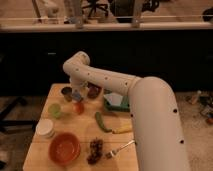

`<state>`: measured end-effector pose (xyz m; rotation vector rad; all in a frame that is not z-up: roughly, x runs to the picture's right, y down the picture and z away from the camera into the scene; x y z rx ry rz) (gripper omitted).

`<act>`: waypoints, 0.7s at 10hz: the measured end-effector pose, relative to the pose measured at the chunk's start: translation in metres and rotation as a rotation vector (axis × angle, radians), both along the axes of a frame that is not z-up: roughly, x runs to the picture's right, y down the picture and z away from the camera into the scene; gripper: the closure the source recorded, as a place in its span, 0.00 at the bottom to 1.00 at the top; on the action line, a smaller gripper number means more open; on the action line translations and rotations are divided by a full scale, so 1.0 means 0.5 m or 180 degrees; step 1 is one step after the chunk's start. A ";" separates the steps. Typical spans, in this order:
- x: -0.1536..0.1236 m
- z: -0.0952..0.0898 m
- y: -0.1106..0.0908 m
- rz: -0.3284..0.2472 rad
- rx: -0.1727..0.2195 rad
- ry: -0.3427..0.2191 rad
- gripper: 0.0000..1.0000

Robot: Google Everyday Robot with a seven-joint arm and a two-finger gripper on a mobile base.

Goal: Wipe purple bowl with sponge

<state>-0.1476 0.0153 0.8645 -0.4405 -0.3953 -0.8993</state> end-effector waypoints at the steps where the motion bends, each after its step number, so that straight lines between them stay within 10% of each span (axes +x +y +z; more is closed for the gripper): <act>1: 0.015 0.027 -0.010 0.0088 -0.0057 -0.0013 1.00; 7: 0.060 0.113 -0.067 0.0273 -0.0177 0.0037 1.00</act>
